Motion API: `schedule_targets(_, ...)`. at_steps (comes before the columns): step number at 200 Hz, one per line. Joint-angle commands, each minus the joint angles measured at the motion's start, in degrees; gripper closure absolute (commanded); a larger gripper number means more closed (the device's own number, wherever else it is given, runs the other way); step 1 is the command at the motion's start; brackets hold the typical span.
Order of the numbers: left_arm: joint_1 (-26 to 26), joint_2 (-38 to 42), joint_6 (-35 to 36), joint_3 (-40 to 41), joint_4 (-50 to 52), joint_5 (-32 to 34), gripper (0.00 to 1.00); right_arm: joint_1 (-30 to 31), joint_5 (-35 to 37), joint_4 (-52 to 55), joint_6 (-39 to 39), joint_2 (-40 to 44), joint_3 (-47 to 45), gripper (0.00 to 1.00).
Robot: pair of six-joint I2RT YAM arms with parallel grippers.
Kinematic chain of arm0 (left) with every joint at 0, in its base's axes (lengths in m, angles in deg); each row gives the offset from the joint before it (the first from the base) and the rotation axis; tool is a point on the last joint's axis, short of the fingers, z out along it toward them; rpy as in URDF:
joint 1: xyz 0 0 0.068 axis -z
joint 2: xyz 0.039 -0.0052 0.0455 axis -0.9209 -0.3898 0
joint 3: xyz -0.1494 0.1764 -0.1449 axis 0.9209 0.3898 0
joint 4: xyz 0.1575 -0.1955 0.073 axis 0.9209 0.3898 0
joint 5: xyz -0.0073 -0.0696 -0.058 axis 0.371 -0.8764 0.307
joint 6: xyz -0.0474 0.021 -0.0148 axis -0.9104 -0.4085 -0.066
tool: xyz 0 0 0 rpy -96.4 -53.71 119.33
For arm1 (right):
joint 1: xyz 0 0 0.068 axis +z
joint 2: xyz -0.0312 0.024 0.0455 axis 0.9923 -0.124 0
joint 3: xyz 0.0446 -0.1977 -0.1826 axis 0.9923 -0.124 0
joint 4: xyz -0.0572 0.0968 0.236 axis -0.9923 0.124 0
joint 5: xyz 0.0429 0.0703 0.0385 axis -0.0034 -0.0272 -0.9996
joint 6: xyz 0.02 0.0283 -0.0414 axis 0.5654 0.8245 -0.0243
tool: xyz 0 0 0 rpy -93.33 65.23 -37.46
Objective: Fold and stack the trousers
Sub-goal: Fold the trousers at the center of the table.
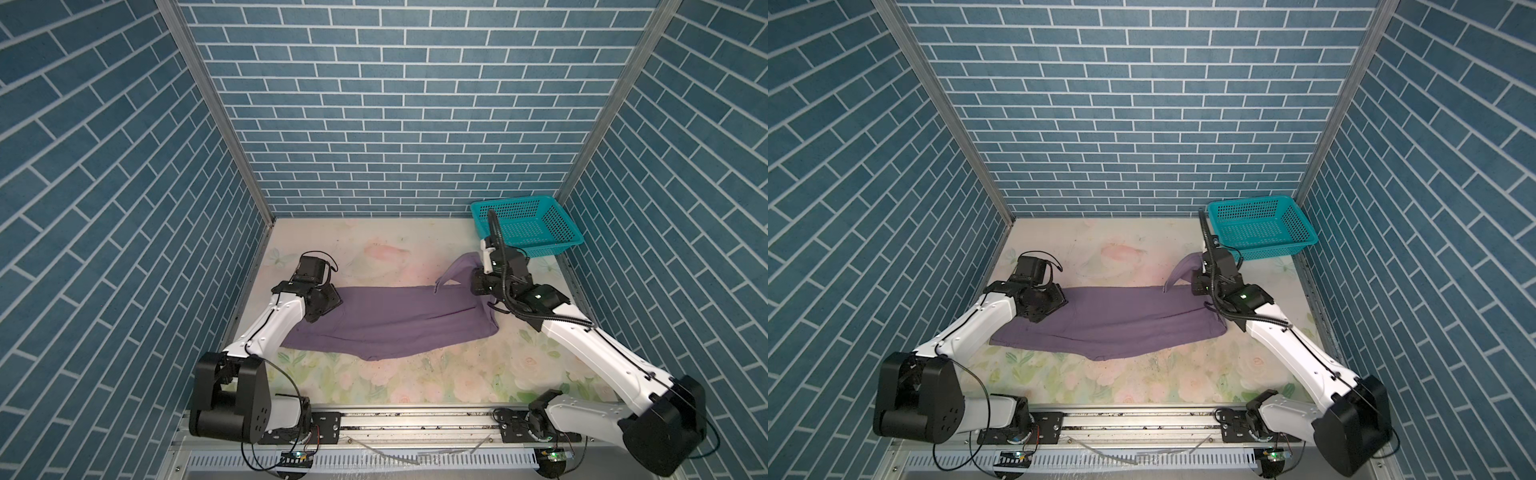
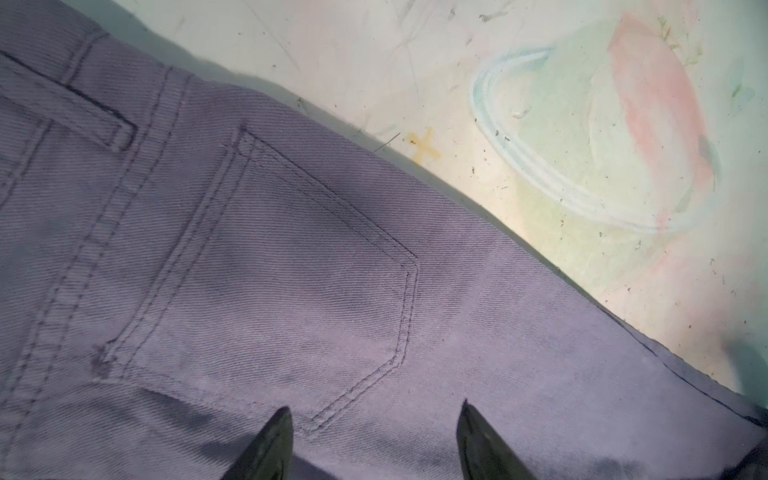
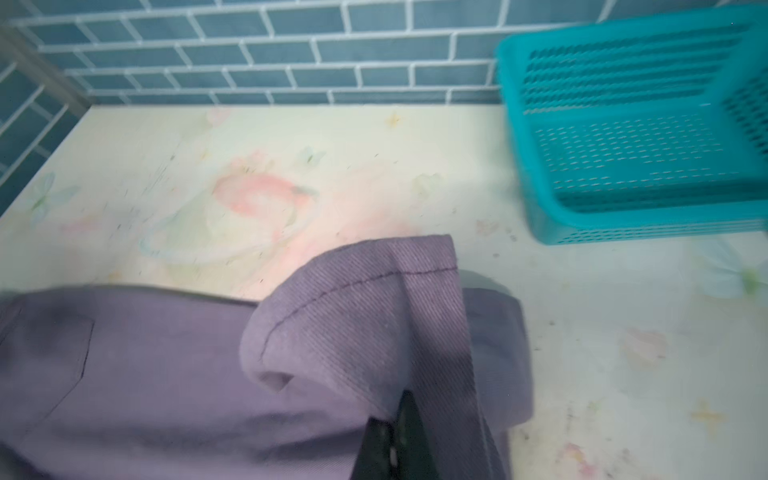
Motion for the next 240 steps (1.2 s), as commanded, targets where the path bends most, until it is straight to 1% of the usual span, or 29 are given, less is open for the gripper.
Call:
schedule_targets(1,0.6,-0.41,-0.93,-0.4,0.58,1.47,0.35,6.83,-4.05,-0.28,-1.93,-7.81,3.17,1.0)
schedule_targets(25,0.61,0.27,-0.81,0.64,1.37,2.43,0.34,14.13,-8.71,-1.66,-2.04,-16.38,5.16,1.0)
schedule_targets(38,0.6,0.25,-0.83,0.99,1.52,2.45,0.31,17.13,-10.49,-2.23,-2.13,-20.06,5.73,1.0)
schedule_targets(49,0.6,-0.31,-0.63,0.74,1.79,2.22,0.3,18.36,-12.04,-2.0,-1.92,-22.3,6.12,0.83)
schedule_targets(58,0.6,-0.95,-0.39,0.46,1.87,1.48,0.3,18.57,-12.79,-1.78,-1.33,-22.97,6.04,0.73)
schedule_targets(67,0.67,-1.84,-0.15,-0.05,1.93,0.82,0.29,18.53,-12.5,-1.62,-1.08,-22.08,5.37,0.66)
schedule_targets(81,1.34,-2.93,0.1,-1.12,1.45,-0.13,0.29,18.17,-8.97,-1.34,-1.95,-18.83,4.01,0.55)
schedule_targets(91,2.54,-3.92,0.3,-2.06,0.9,-0.61,0.28,17.61,-6.36,-0.42,-3.03,-15.78,3.38,0.52)
schedule_targets(105,5.07,-5.71,0.95,-4.06,-0.04,-1.24,0.27,14.96,-4.69,1.27,-3.4,-10.79,2.19,0.51)
schedule_targets(114,7.29,-7.05,1.29,-5.56,-0.65,-1.35,0.27,11.86,-4.68,1.64,-2.54,-7.2,0.54,0.5)
schedule_targets(132,11.44,-10.33,1.32,-8.03,-3.44,-3.28,0.27,3.81,-7.08,0.9,1.37,-0.39,-4.59,0.48)
schedule_targets(142,13.43,-12.34,0.77,-8.94,-5.72,-4.81,0.26,-0.5,-8.83,1.81,3.22,2.11,-7.02,0.49)
schedule_targets(151,15.34,-14.21,0.13,-9.81,-7.38,-5.51,0.26,-3.01,-9.84,3.31,4.22,3.47,-8.63,0.51)
schedule_targets(172,19.84,-19.49,-0.78,-13.32,-9.25,-5.56,0.26,-6.72,-9.75,7.76,7.02,3.18,-11.35,0.62)
schedule_targets(184,21.62,-22.77,-0.98,-15.69,-9.87,-6.04,0.26,-8.72,-11.42,8.91,8.95,2.03,-12.82,0.63)
schedule_targets(201,23.28,-26.71,-1.88,-18.25,-12.07,-7.38,0.26,-12.18,-14.67,7.49,12.0,0.96,-15.85,0.57)
schedule_targets(208,23.66,-27.97,-2.58,-18.85,-13.74,-8.79,0.26,-13.71,-18.76,5.83,13.19,0.71,-17.27,0.54)
schedule_targets(218,24.39,-29.44,-3.2,-19.77,-15.29,-9.73,0.26,-15.46,-22.05,3.32,14.54,0.36,-19.02,0.51)
schedule_targets(229,25.22,-30.62,-3.26,-20.91,-15.8,-9.6,0.26,-16.47,-23.87,1.23,15.39,0.25,-20.66,0.48)
schedule_targets(240,25.68,-31.59,-3.37,-21.59,-16.25,-9.53,0.26,-17.13,-24.15,0.61,15.76,-0.28,-21.5,0.46)
